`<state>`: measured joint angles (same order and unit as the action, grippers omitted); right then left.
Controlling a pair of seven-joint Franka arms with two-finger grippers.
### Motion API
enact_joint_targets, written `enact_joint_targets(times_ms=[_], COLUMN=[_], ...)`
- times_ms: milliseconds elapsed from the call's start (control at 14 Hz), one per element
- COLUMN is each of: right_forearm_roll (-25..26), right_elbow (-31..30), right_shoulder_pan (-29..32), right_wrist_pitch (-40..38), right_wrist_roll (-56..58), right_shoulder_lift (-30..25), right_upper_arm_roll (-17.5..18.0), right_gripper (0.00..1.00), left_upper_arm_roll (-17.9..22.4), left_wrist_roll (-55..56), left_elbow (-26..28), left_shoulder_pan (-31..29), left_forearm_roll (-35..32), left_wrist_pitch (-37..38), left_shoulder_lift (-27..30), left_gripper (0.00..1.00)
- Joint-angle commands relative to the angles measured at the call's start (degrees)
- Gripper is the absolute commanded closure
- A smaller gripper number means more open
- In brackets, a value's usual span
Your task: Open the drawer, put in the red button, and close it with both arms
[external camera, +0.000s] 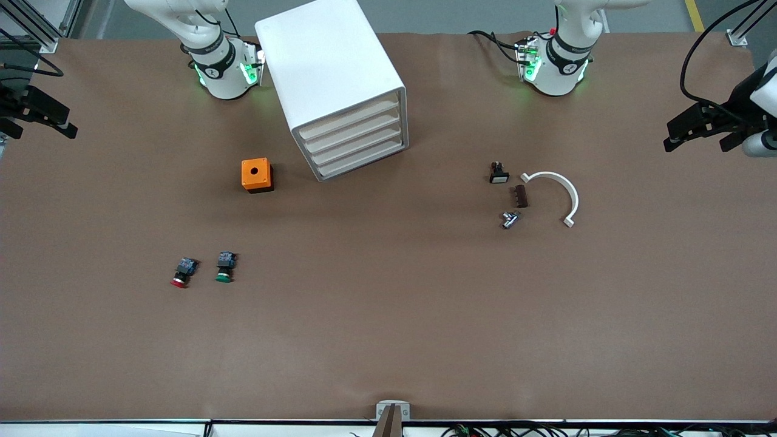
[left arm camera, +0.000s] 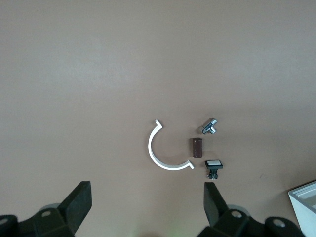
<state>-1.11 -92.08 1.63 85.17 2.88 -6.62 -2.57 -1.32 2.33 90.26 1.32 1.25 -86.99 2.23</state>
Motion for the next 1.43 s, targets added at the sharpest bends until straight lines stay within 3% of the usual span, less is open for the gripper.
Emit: enact_joint_targets(times_ms=[0,357,714,1000,1357], right_forearm_roll=[0.4,0.5,0.4,0.5,0.5], right_elbow=[-1.2,-1.1,-0.7,-0.6,-0.7], right_shoulder_pan=[-0.4,-0.5,-0.5,-0.7,-2.2], right_wrist_pitch=[-0.1,0.0,-0.5,-0.4,-0.6], right_wrist_roll=[0.5,0.5,0.4,0.5,0.4], right_shoulder_lift=[-1.5,-1.5,-1.3,-1.2,-1.1], right_upper_arm_roll=[-0.1,-0.1,0.0,0.0,-0.1], right_gripper=[0.00,0.00,0.00,0.00,0.00], left_upper_arm_roll=[0.0,-0.7,-1.3,-1.6,-3.6], left_wrist_roll=[0.7,1.9,13.9,38.7,67.2], left_elbow=[-0.4,0.1,-0.4,-3.9,-8.7], left_shoulder_pan=[-1.2,-0.3,7.3,13.3,20.3], left_forearm_roll=[-0.7,-0.6,0.7,16.4,27.5], left_wrist_pitch=[0.6,1.6,4.6,8.1,9.6], left_shoulder_lift=[-2.2,-10.0,-16.1,-24.4,-33.2], left_gripper=[0.00,0.00,0.00,0.00,0.00])
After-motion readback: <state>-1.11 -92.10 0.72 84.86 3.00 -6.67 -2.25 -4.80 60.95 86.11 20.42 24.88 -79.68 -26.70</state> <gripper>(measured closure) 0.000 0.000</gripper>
